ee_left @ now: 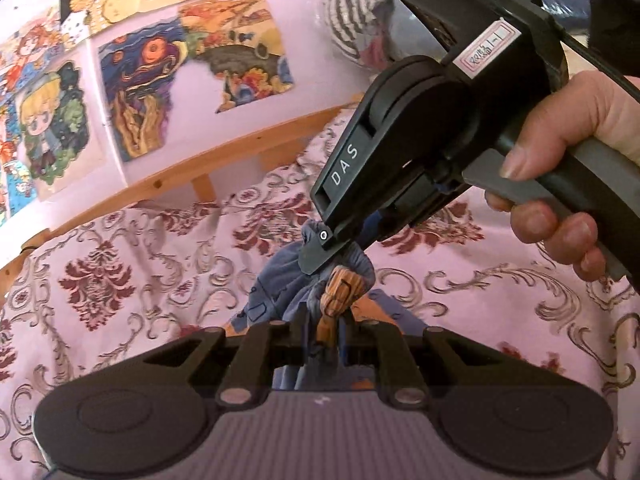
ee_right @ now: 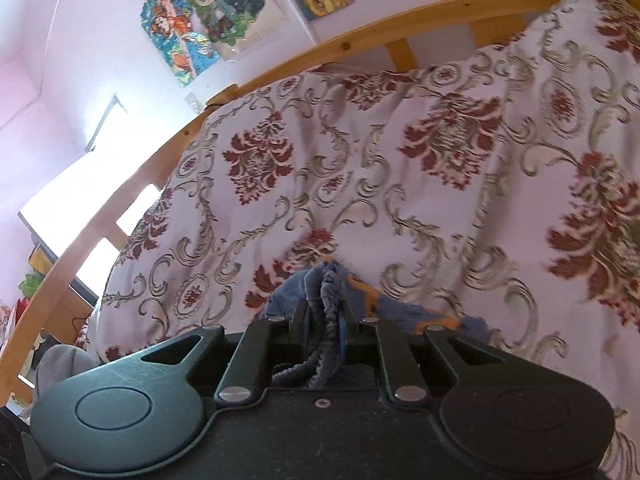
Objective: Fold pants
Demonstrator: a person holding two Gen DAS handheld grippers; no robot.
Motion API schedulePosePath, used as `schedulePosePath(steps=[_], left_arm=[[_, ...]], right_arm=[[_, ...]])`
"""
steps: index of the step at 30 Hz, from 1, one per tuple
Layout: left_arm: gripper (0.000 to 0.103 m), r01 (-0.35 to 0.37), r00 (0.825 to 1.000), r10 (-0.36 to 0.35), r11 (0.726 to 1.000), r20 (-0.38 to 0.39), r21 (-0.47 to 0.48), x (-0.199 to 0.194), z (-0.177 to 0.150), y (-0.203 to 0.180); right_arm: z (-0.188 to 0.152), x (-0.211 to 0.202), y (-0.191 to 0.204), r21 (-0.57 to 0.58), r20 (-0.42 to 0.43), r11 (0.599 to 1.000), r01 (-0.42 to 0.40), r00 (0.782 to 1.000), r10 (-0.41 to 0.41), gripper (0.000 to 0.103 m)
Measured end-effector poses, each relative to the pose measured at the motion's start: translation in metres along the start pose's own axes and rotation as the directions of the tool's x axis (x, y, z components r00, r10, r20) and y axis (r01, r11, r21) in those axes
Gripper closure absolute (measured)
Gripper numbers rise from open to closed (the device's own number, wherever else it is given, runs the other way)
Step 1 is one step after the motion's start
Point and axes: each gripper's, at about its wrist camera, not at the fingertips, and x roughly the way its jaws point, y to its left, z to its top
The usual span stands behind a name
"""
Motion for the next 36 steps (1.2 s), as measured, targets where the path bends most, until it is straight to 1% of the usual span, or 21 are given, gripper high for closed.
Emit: schedulePosePath(steps=[6,11,15,18,20,22,23,25,27,29,30,31,32,33,36], left_arm=[[0.088,0.039,0.998,-0.038,0.999,-0.045,0.027,0.012,-0.005,-0.019],[0.088,0.069,0.993,-0.065,0.997,-0.096,0.045,0.025,-0.012,-0.032],[0.087,0.085,0.990,-0.078,0.995,-0.116,0.060,0.028,-0.018,-0.040],[0.085,0.106,0.987,-0.098,0.992,-0.126,0.064,0.028,-0.022,-0.043],[0.078,0.127,0.985,-0.119,0.990,-0.128,0.063,0.027,-0.024,-0.045],[0.076,0.144,0.983,-0.135,0.987,-0.126,0.064,0.026,-0.026,-0.046],[0.073,0.151,0.982,-0.143,0.987,-0.126,0.061,0.025,-0.027,-0.046],[0.068,0.176,0.978,-0.169,0.983,-0.125,0.047,0.024,-0.027,-0.046],[0.064,0.194,0.974,-0.188,0.980,-0.123,0.035,0.024,-0.027,-0.045],[0.056,0.217,0.970,-0.213,0.976,-0.113,0.022,0.022,-0.027,-0.042],[0.054,0.233,0.967,-0.231,0.972,-0.106,0.015,0.021,-0.027,-0.041],[0.048,0.256,0.962,-0.254,0.966,-0.097,0.009,0.019,-0.028,-0.040],[0.042,0.279,0.956,-0.278,0.960,-0.094,0.005,0.018,-0.028,-0.040],[0.040,0.296,0.951,-0.295,0.955,-0.092,-0.001,0.017,-0.029,-0.039],[0.038,0.329,0.940,-0.330,0.944,-0.089,-0.026,0.015,-0.031,-0.035]], right_arm=[[-0.015,-0.003,-0.020,0.011,-0.011,0.999,0.038,0.999,-0.038,0.089],[-0.030,0.002,-0.036,0.020,-0.032,0.997,0.072,0.997,-0.071,0.088],[-0.040,0.005,-0.048,0.040,-0.038,0.996,0.081,0.996,-0.079,0.087],[-0.046,0.006,-0.051,0.049,-0.033,0.995,0.086,0.996,-0.084,0.084],[-0.051,0.006,-0.054,0.057,-0.031,0.994,0.089,0.996,-0.088,0.081],[-0.056,0.006,-0.057,0.066,-0.029,0.993,0.101,0.995,-0.099,0.076],[-0.057,0.005,-0.058,0.071,-0.029,0.992,0.105,0.994,-0.103,0.074],[-0.060,0.004,-0.060,0.078,-0.026,0.990,0.114,0.993,-0.113,0.068],[-0.062,0.001,-0.061,0.082,-0.021,0.989,0.123,0.992,-0.122,0.066],[-0.064,0.001,-0.062,0.086,-0.022,0.988,0.131,0.991,-0.130,0.063],[-0.065,0.000,-0.062,0.086,-0.023,0.986,0.140,0.990,-0.138,0.057],[-0.066,0.000,-0.062,0.082,-0.024,0.985,0.153,0.988,-0.152,0.051],[-0.067,-0.001,-0.062,0.078,-0.026,0.983,0.165,0.986,-0.163,0.048],[-0.068,-0.001,-0.062,0.073,-0.029,0.981,0.178,0.984,-0.177,0.043],[-0.071,-0.002,-0.061,0.059,-0.032,0.977,0.206,0.978,-0.204,0.036]])
